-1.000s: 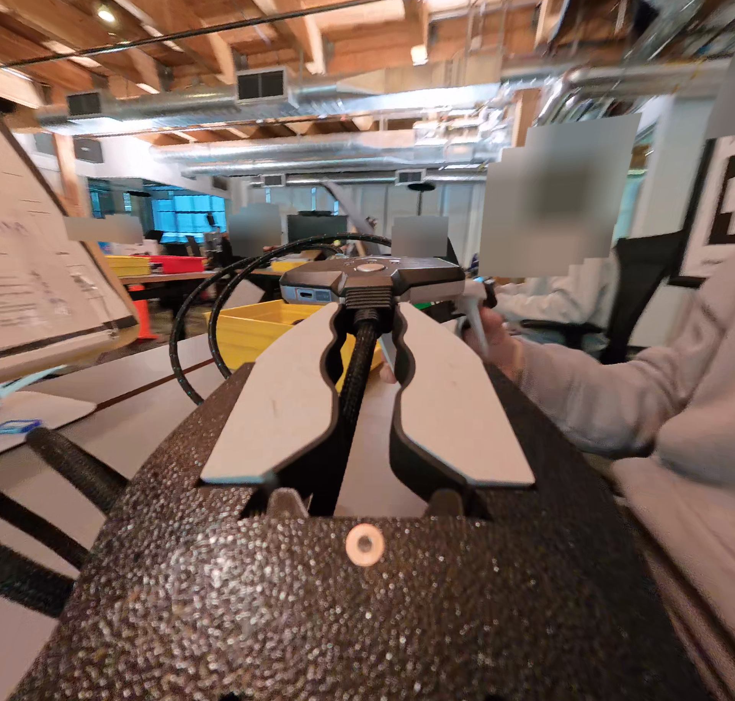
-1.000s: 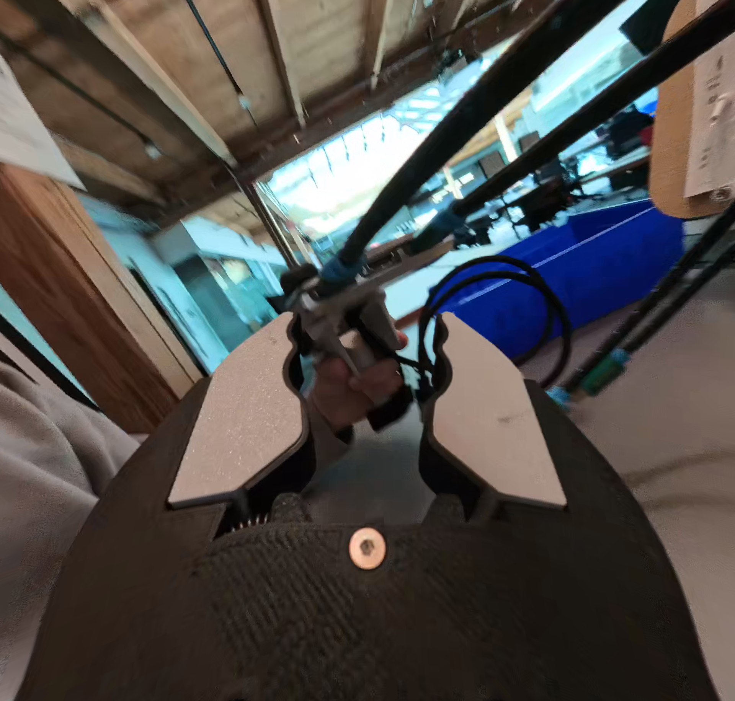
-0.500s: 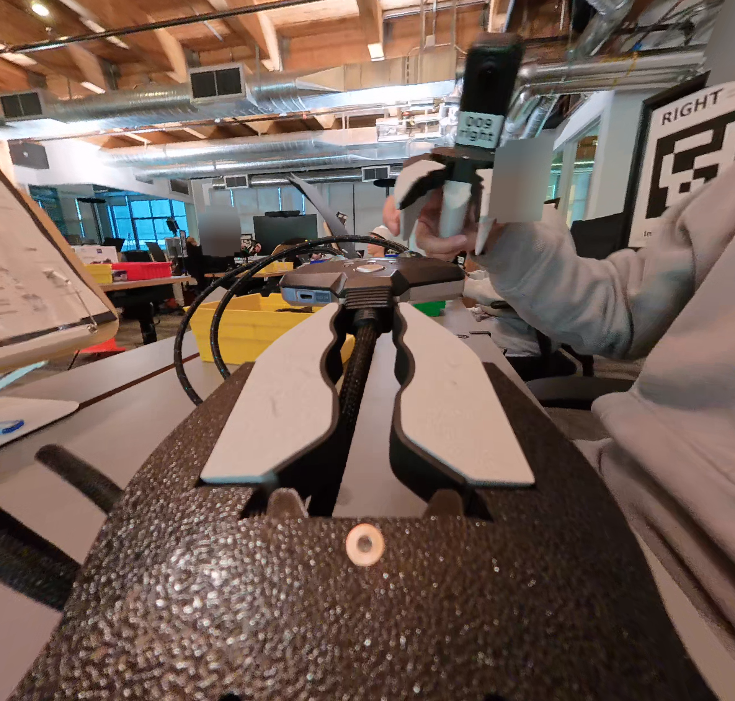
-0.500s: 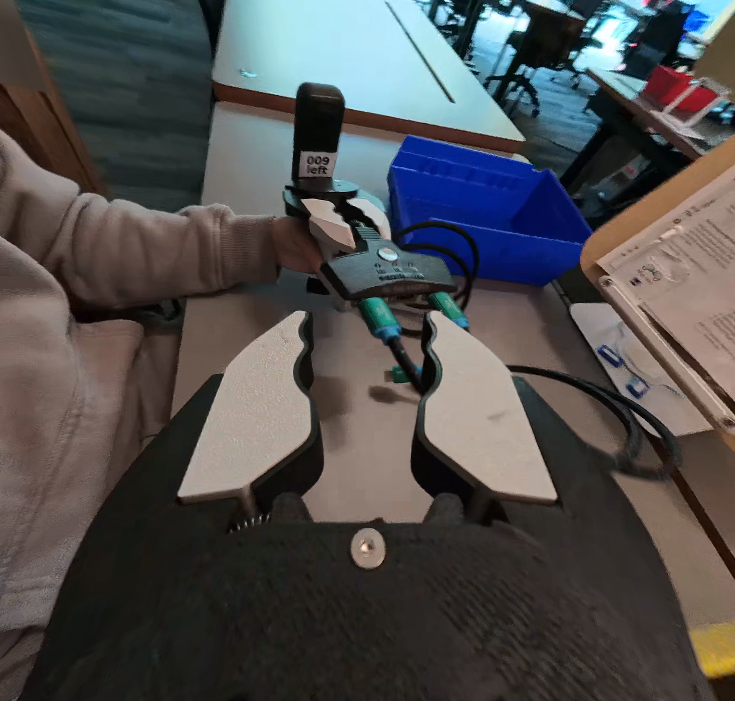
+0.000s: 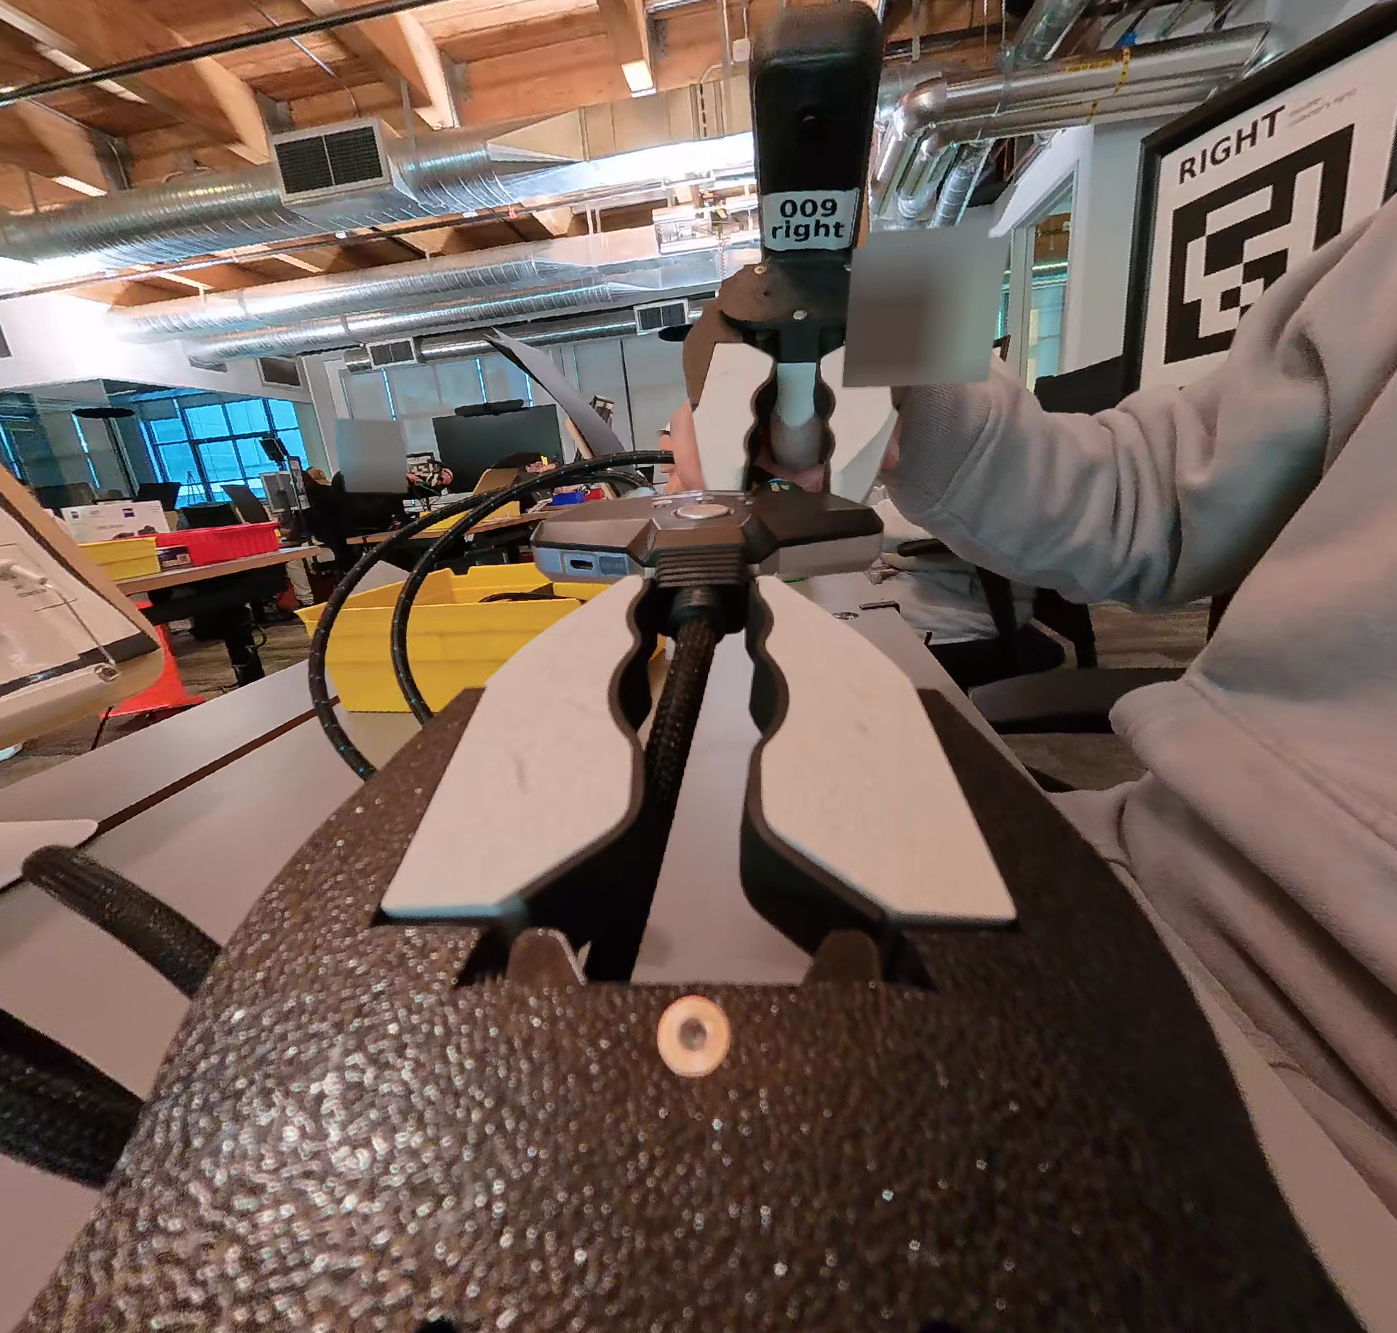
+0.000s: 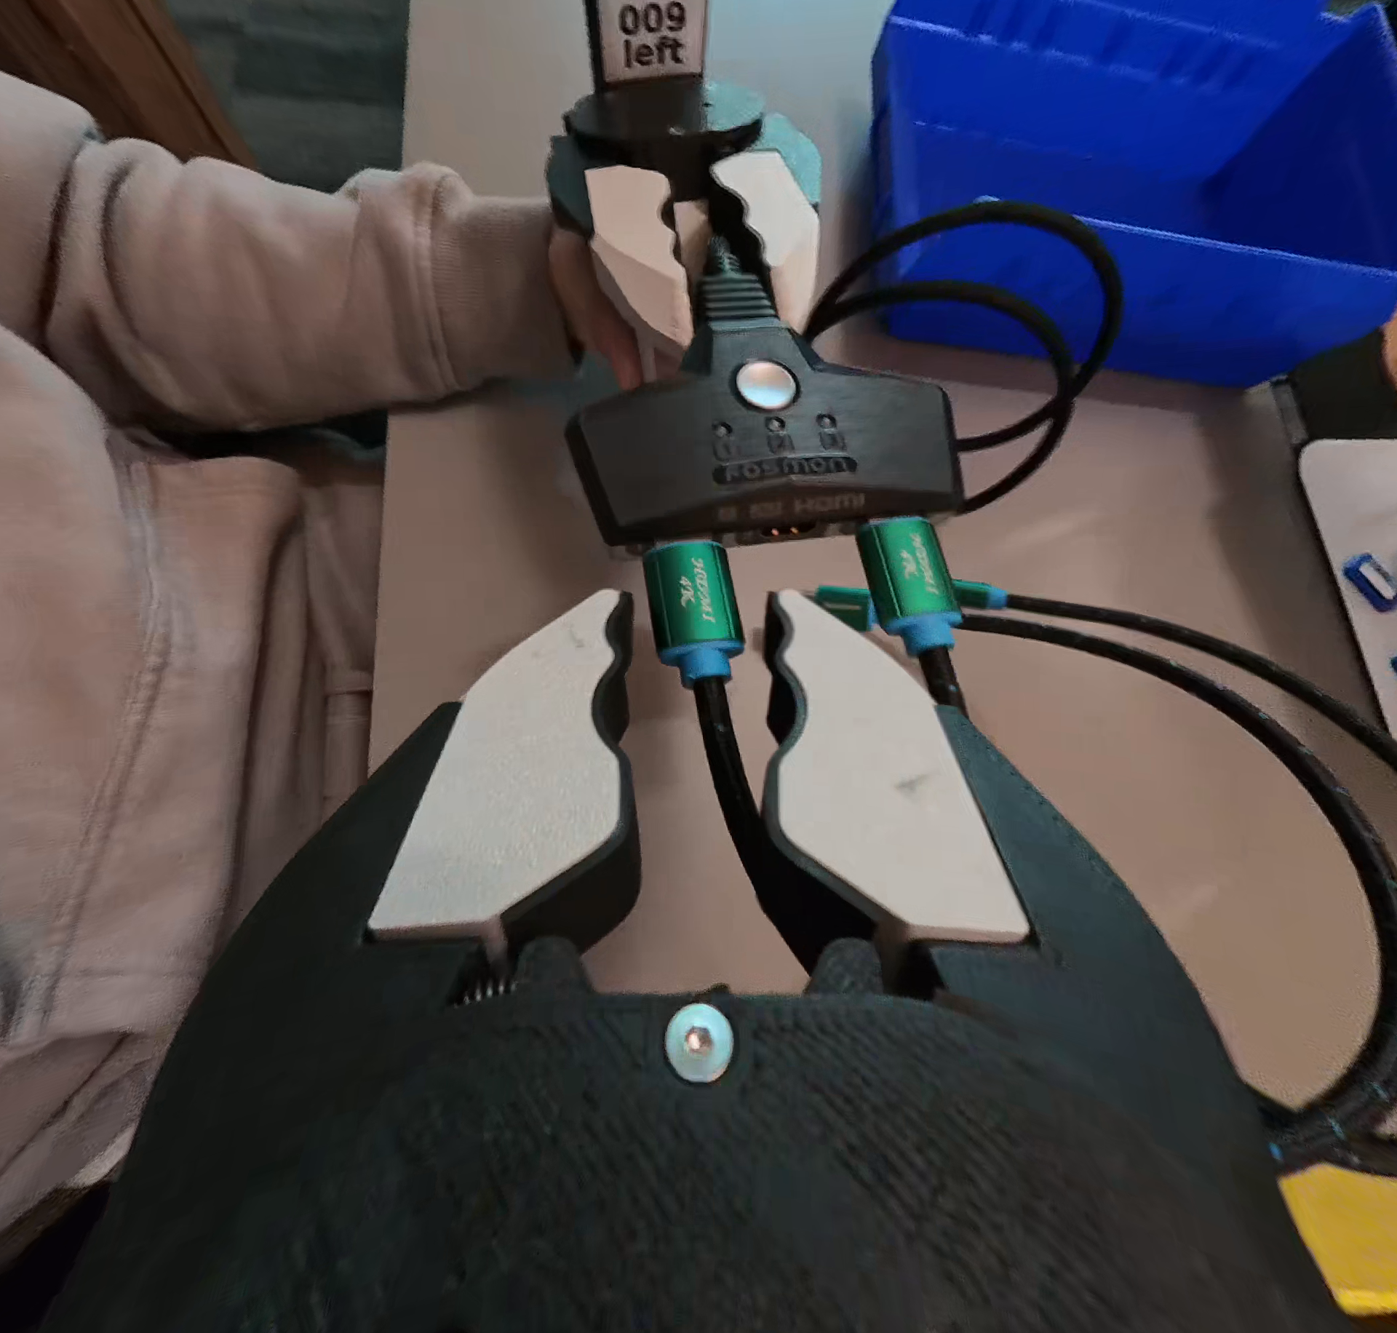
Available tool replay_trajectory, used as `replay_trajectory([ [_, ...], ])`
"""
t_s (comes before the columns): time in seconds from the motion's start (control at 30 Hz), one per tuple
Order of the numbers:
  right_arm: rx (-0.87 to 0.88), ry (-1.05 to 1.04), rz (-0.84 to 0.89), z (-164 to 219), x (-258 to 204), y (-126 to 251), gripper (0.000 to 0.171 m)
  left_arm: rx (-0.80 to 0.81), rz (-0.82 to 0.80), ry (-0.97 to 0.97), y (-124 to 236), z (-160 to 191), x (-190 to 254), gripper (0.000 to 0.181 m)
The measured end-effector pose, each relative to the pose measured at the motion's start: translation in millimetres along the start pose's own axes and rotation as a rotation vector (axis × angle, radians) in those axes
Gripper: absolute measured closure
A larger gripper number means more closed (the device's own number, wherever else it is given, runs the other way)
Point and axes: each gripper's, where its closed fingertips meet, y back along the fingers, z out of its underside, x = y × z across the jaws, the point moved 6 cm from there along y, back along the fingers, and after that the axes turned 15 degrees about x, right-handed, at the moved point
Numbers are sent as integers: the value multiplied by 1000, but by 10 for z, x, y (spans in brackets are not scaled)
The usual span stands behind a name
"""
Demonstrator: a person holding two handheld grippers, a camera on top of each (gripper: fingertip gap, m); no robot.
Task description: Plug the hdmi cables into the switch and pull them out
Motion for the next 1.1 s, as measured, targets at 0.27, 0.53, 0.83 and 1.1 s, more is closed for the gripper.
replay_trajectory([
  [0.27, 44, -80, -28, 1, -10, -17, 143, 10, 13, 1, -15, 3, 19, 160],
  [0.53, 100, -96, -83, -29, -26, -19, 149, 1, 25, 1, -9, 4, 26, 159],
  [0.83, 29, -119, -107, 43, 1, -75, 150, -39, 21, -23, 10, 22, 21, 160],
  [1.1, -148, 53, -70, -15, -155, -36, 150, -89, 76, -49, -37, 4, 118, 159],
])
